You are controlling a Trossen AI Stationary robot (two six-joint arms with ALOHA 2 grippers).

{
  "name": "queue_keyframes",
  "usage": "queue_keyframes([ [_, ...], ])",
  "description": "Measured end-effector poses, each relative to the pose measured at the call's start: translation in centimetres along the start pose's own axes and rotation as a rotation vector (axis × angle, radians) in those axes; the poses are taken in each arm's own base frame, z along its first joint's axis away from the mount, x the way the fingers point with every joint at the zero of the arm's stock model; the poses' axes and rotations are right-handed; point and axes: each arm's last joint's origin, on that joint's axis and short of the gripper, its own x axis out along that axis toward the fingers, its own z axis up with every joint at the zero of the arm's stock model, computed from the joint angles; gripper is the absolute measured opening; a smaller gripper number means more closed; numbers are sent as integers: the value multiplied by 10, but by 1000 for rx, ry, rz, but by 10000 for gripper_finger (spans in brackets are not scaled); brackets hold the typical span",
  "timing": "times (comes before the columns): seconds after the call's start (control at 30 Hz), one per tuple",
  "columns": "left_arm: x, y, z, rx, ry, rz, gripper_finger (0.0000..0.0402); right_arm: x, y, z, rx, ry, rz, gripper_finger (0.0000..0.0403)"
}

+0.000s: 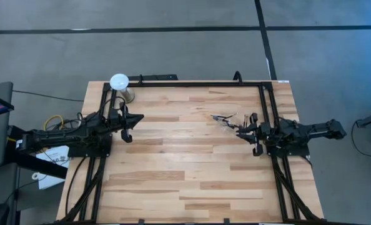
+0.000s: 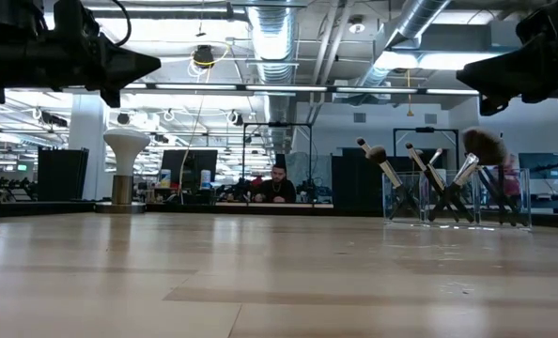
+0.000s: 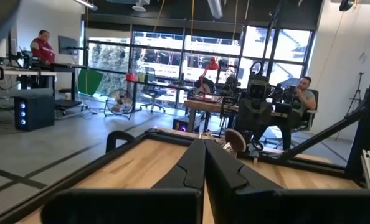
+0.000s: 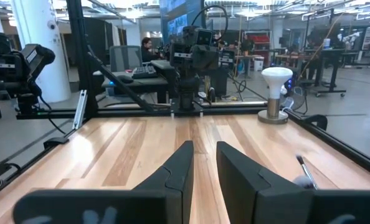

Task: Pick & Place Makeup Supplies
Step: Return to Home Position

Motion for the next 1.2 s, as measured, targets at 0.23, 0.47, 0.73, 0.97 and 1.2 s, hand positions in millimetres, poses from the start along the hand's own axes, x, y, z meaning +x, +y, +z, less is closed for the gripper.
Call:
queue_keyframes([
  [0.23, 0, 0, 1, 0, -6, 0, 4, 0, 0, 0, 0, 0, 0, 60],
  [0.47, 0, 0, 1, 0, -6, 0, 4, 0, 0, 0, 0, 0, 0, 60],
  [0.73, 0, 0, 1, 0, -8, 0, 4, 0, 0, 0, 0, 1, 0, 60],
  [0.97, 0, 0, 1, 0, -13, -1, 4, 0, 0, 0, 0, 1, 0, 60],
  [1.2, 0, 0, 1, 0, -13, -1, 4, 0, 0, 0, 0, 1, -1, 60],
])
